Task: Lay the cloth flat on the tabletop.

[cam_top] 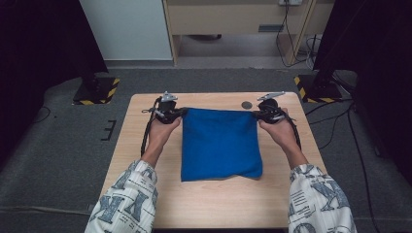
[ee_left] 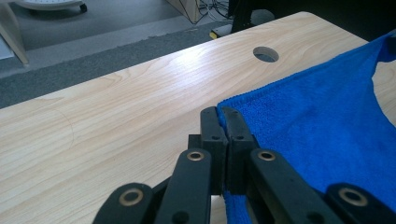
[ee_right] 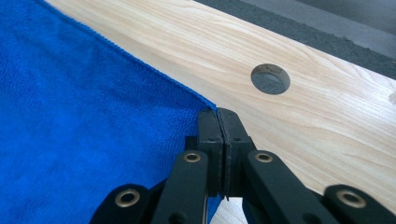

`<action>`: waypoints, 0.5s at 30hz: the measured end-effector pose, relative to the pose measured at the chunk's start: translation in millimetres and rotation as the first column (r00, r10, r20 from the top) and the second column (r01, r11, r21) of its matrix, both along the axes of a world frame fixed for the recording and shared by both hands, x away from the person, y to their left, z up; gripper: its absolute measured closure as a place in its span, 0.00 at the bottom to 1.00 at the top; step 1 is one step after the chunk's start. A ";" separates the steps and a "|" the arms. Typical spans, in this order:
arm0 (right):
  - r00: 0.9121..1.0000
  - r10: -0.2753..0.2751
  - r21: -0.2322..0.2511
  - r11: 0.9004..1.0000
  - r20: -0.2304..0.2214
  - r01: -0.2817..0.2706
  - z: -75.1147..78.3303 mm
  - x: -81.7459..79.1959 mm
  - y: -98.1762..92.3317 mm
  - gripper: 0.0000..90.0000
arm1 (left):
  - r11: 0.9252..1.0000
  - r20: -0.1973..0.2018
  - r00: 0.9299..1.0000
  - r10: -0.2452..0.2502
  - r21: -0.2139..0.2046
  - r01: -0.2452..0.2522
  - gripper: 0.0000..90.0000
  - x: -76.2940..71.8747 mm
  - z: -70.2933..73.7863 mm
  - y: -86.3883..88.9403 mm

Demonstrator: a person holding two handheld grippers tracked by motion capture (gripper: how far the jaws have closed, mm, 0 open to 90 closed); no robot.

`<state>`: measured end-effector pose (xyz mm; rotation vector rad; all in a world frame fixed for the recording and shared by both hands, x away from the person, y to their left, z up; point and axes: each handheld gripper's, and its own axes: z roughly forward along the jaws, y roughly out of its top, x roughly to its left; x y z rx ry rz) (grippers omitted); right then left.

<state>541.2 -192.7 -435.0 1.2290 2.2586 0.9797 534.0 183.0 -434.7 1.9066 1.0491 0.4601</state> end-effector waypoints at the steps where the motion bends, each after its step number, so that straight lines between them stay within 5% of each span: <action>1: 1.000 0.000 -0.001 1.000 0.000 0.000 -0.2 1.1 0.4 0.99 | 1.000 -0.005 1.000 0.002 0.000 -0.002 0.99 1.5 -0.6 0.1; 9: 1.000 -0.024 -0.034 0.999 -0.018 0.023 -2.6 19.2 9.2 0.97 | 0.999 -0.008 1.000 0.013 0.031 -0.012 0.99 19.2 0.5 -5.2; 13: 0.996 -0.082 -0.032 0.996 0.021 0.083 -4.5 27.9 12.8 0.69 | 0.999 -0.003 0.999 0.051 0.018 -0.051 0.96 27.9 -3.8 -2.6; 15: 0.992 -0.111 -0.032 0.993 0.067 0.113 -2.8 29.5 14.0 0.54 | 0.997 0.020 0.997 0.079 0.005 -0.079 0.86 30.6 -4.8 -0.4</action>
